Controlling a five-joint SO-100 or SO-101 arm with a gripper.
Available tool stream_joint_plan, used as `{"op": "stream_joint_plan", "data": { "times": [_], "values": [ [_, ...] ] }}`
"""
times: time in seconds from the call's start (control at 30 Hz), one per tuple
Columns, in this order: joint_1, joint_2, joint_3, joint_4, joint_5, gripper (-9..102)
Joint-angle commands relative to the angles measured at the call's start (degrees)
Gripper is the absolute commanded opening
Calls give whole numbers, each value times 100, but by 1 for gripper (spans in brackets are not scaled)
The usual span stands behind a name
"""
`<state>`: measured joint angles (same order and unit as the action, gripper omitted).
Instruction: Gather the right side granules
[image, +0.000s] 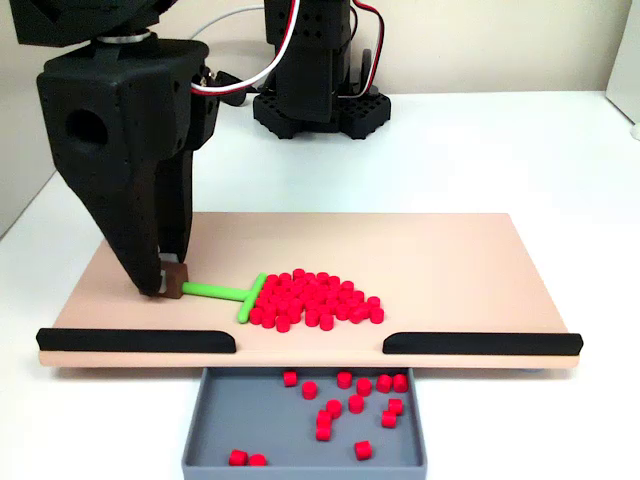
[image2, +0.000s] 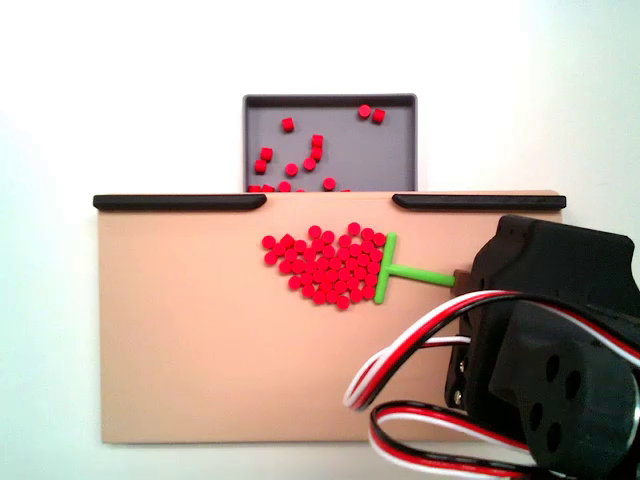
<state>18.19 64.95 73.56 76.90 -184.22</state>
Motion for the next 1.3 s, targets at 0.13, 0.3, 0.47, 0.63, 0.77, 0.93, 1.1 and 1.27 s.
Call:
{"op": "stream_joint_plan", "data": {
  "times": [0.13, 0.3, 0.47, 0.63, 0.77, 0.93, 1.1, 1.27],
  "values": [
    [-62, 18, -149, -26, -316, 2],
    [-123, 18, -149, -26, -185, 2],
    [-167, 18, -149, -26, -114, 2],
    [-211, 18, -149, -26, -44, 2],
    [-237, 18, -149, -26, 18, 2],
    [-264, 18, -149, -26, 70, 2],
    [-272, 18, -149, -26, 70, 2],
    [-167, 123, -149, 26, -9, 2]
  ]
}}
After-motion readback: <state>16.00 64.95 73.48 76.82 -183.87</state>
